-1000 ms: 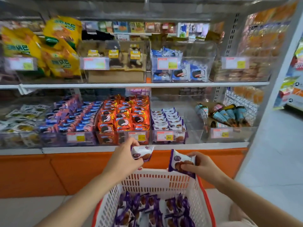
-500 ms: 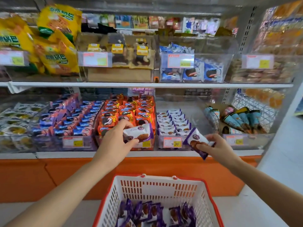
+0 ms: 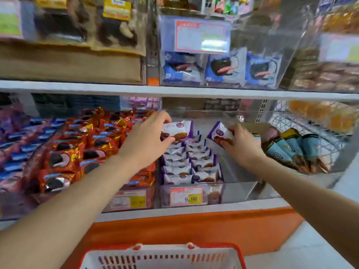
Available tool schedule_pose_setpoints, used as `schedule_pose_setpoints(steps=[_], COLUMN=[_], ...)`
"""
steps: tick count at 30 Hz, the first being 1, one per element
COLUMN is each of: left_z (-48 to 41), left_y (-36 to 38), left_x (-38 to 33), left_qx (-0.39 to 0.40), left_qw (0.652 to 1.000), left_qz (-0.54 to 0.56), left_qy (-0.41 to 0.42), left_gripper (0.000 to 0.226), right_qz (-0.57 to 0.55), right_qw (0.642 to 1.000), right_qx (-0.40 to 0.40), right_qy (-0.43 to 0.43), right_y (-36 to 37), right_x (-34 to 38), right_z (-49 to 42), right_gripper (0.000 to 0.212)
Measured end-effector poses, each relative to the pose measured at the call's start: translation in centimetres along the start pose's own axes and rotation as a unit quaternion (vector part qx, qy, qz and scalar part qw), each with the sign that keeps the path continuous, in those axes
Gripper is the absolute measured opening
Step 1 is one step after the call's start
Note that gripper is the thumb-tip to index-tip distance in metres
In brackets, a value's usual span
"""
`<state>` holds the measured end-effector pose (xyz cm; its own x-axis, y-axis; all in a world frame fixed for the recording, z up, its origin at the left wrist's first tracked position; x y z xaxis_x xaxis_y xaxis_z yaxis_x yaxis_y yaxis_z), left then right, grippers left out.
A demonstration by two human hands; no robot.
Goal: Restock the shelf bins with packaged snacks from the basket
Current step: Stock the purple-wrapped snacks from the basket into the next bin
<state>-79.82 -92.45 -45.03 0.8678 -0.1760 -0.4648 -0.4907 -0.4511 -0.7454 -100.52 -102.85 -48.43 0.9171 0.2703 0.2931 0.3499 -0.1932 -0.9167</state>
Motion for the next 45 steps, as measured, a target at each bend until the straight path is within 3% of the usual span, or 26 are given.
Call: schedule_pose_setpoints(steps=[4,11,15,19,23,28,31,34,38,41,45], left_z=[-3.2,-4.6,-4.6,-4.6,-4.5,-4.5,-4.6,-4.6,-4.5,-4.3,-4.2], left_y=[1.9,4.2,4.5,4.5,4.6,4.8,4.8,4.7,4.7,4.4,5.4], left_x=[1.6,4.1,4.1,4.2,4.1,4.1,4.2,4.2,4.1,3.3,1.2], left_qx=[-0.004,0.015,0.028,0.021,0.015,0.014,0.013,0.010,0.010,0.006,0.047], left_qw=[1.000,1.000,0.999,0.999,0.999,0.999,0.998,0.998,0.999,1.000,0.982], left_qz=[-0.028,0.018,0.015,0.033,0.045,0.053,0.060,0.057,0.043,-0.005,-0.133], left_qy=[0.006,-0.001,0.009,0.001,-0.008,-0.004,-0.005,-0.002,-0.002,0.027,0.123], left_gripper=[0.032,0.031,0.032,0.030,0.032,0.033,0.033,0.033,0.031,0.032,0.042], right_qz=[0.070,0.228,0.340,0.340,0.330,0.393,0.379,0.337,0.139,-0.016,-0.034], right_qw=[0.997,0.973,0.939,0.935,0.938,0.911,0.916,0.935,0.986,0.984,0.954], right_qx=[0.018,0.037,0.026,0.026,0.051,0.041,0.068,0.074,-0.011,-0.055,-0.059], right_qy=[0.004,0.001,-0.038,-0.102,-0.092,-0.117,-0.109,-0.085,-0.087,-0.170,-0.291], right_y=[3.2,8.8,9.7,10.1,10.9,11.3,11.4,10.9,8.2,4.7,2.4], right_x=[-0.4,-0.3,0.1,0.7,0.4,1.1,1.2,1.3,3.1,5.4,8.0], right_z=[-5.4,-10.9,-12.4,-12.9,-12.9,-12.7,-12.6,-11.7,-8.5,-5.0,-0.8], right_gripper=[0.044,0.050,0.039,0.030,0.038,0.043,0.040,0.052,0.058,0.062,0.058])
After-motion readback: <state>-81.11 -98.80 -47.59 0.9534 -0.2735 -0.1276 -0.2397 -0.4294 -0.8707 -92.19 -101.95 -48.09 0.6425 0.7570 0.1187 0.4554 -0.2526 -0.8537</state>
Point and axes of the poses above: each hand's wrist, its own z-axis away from the middle knuckle, its own y-axis out of the palm, x = y × z, the point moved 6 cm from there along -z, towards the middle knuckle, and after that the axes turned 8 degrees about z, right-handed, at the moved point
